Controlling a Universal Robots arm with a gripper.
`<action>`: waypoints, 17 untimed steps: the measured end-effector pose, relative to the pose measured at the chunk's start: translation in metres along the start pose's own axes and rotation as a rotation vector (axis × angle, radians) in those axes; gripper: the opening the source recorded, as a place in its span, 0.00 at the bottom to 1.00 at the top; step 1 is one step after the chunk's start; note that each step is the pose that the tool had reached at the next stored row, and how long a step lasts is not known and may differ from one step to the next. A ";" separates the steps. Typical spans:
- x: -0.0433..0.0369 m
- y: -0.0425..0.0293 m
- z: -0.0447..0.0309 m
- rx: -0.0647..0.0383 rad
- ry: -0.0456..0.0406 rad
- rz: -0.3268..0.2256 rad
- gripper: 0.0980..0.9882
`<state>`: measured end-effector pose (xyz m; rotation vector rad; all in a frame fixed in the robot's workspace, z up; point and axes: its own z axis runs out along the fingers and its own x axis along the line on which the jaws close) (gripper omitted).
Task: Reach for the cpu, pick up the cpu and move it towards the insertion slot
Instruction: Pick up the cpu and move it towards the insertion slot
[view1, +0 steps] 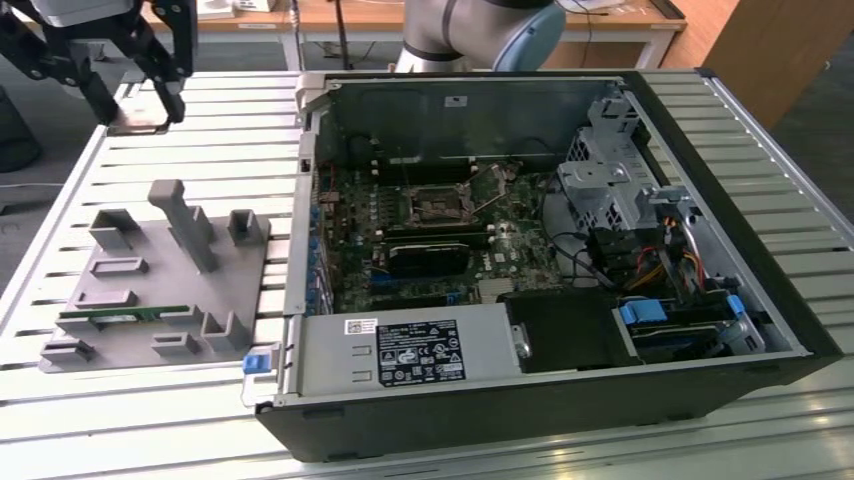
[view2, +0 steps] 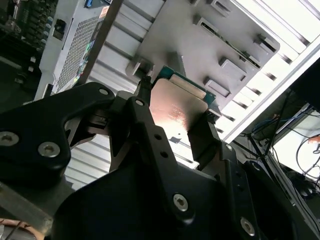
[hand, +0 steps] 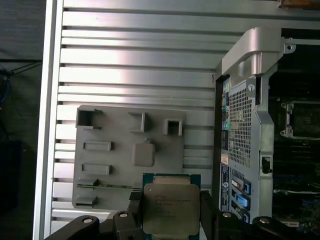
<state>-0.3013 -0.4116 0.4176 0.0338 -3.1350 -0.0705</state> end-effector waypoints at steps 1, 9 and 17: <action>-0.0034 -0.0001 0.0000 0.000 0.0000 0.000 0.50; -0.0318 -0.0007 -0.0002 0.000 0.0000 0.000 0.50; -0.0598 -0.0013 -0.0004 0.000 0.0000 0.000 0.50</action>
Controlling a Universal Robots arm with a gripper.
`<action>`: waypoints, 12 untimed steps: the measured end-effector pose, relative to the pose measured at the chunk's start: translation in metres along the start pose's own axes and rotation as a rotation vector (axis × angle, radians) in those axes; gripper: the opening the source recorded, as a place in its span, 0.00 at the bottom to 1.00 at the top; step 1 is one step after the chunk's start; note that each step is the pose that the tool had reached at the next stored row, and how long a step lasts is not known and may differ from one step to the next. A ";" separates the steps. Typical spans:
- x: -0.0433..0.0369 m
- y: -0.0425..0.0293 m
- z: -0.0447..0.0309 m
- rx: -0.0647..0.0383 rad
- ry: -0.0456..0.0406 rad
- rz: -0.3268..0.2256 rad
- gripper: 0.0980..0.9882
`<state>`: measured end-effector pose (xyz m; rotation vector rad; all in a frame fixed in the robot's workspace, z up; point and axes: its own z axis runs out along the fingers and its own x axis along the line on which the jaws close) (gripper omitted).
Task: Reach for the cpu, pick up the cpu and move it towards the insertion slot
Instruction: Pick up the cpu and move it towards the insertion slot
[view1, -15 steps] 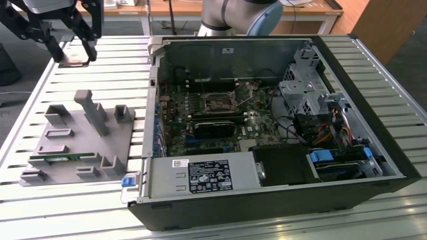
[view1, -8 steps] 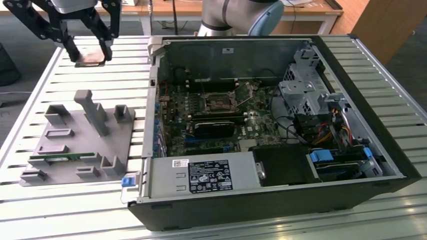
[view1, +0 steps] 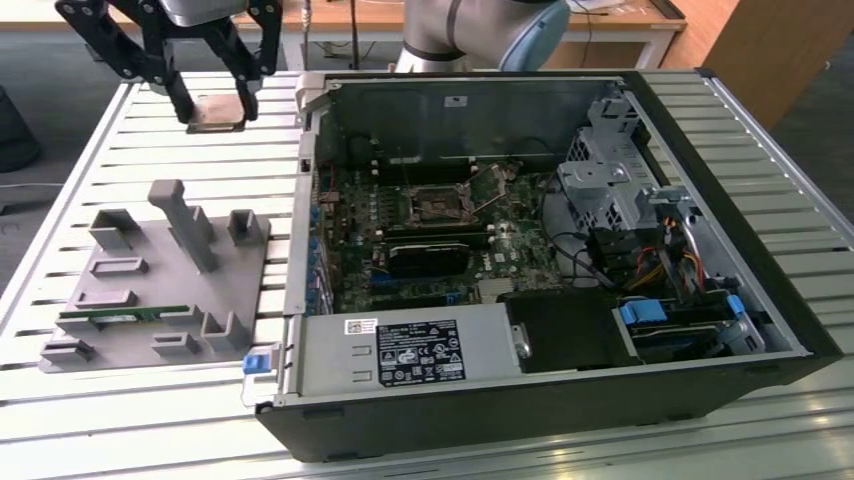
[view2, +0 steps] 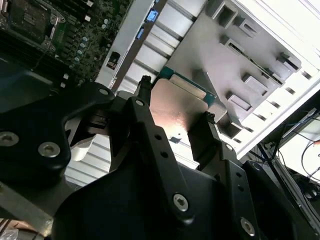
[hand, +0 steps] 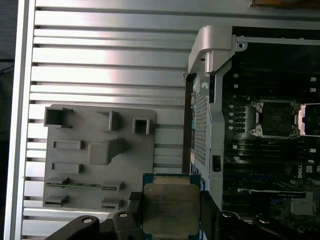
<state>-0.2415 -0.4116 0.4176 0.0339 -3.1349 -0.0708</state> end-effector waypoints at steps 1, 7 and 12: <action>-0.0034 -0.0001 0.0000 0.000 0.0000 0.000 0.50; -0.0239 -0.0005 -0.0001 0.000 0.0000 0.000 0.50; -0.0422 -0.0008 -0.0001 0.000 -0.0001 0.000 0.50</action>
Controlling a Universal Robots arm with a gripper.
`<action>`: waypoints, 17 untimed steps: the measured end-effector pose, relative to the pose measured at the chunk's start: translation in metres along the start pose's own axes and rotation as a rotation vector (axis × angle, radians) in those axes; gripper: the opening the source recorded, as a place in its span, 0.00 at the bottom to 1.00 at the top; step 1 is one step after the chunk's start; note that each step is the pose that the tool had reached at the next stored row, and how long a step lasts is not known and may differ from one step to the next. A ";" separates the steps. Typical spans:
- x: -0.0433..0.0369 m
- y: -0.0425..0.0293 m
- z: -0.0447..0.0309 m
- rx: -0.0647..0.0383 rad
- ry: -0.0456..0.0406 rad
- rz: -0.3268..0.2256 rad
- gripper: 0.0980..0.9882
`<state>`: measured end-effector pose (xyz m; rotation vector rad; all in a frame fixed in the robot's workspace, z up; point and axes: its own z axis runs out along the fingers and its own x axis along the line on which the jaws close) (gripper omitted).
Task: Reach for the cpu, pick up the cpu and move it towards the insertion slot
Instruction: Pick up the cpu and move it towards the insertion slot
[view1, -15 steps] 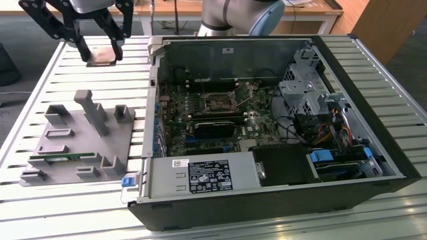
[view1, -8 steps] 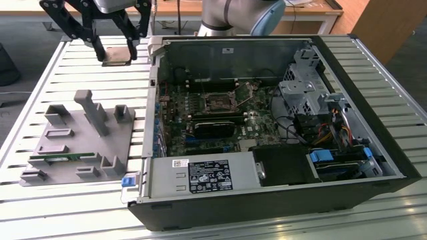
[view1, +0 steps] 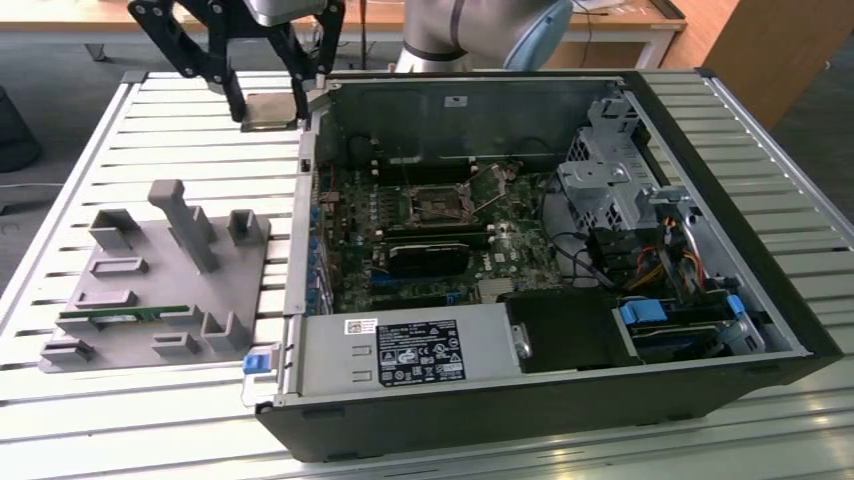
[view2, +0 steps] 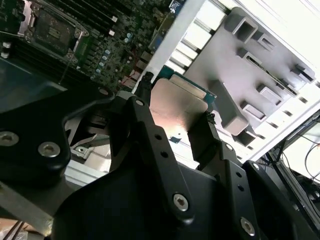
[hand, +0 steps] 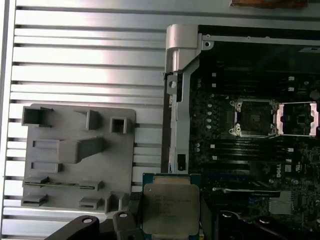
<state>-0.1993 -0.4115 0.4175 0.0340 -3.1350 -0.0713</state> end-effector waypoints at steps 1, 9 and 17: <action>-0.0037 0.0001 0.0000 0.000 0.0000 0.000 0.50; -0.0346 0.0026 0.0002 -0.002 0.0000 0.000 0.50; -0.0627 0.0085 0.0010 -0.002 0.0000 0.000 0.50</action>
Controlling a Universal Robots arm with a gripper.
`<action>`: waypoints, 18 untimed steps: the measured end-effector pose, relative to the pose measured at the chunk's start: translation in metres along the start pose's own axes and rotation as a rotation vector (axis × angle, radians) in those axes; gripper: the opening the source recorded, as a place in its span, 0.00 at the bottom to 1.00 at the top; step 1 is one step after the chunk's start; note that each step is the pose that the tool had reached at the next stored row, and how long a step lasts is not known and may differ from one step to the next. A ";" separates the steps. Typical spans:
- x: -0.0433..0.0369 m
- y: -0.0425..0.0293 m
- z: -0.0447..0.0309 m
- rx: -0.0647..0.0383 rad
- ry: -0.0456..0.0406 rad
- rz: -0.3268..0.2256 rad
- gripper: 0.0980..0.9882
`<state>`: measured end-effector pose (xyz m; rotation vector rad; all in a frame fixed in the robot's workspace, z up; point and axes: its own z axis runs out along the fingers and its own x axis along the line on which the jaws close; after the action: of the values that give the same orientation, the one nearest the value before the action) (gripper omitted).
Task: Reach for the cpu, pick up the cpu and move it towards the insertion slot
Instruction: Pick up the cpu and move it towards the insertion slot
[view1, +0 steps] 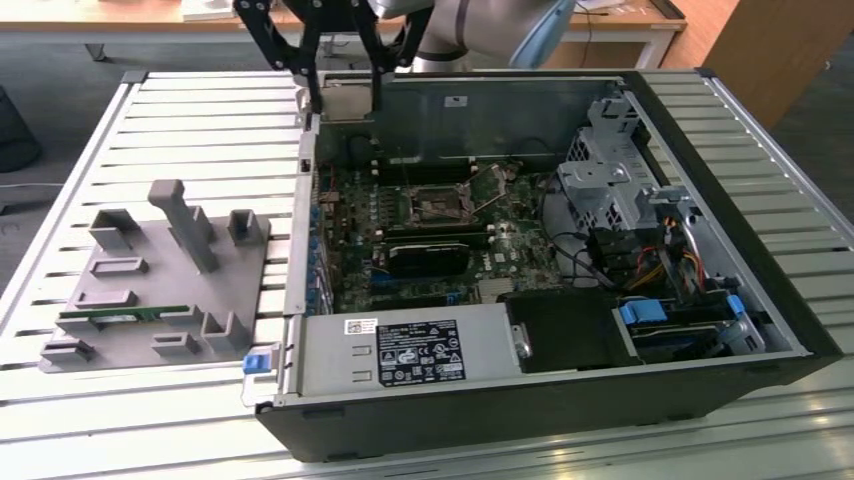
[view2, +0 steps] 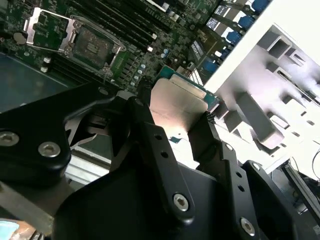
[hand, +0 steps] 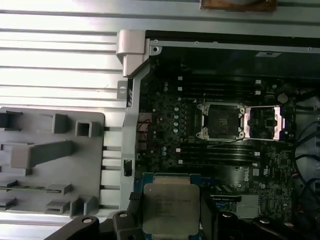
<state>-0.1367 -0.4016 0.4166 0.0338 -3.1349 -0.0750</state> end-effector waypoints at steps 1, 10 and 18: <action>-0.0031 0.0015 0.0002 0.000 0.0000 0.000 0.50; -0.0252 0.0165 0.0027 0.000 0.0002 0.000 0.50; -0.0347 0.0346 0.0056 0.000 0.0001 0.000 0.50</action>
<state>-0.1029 -0.3660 0.4125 0.0337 -3.1348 -0.0750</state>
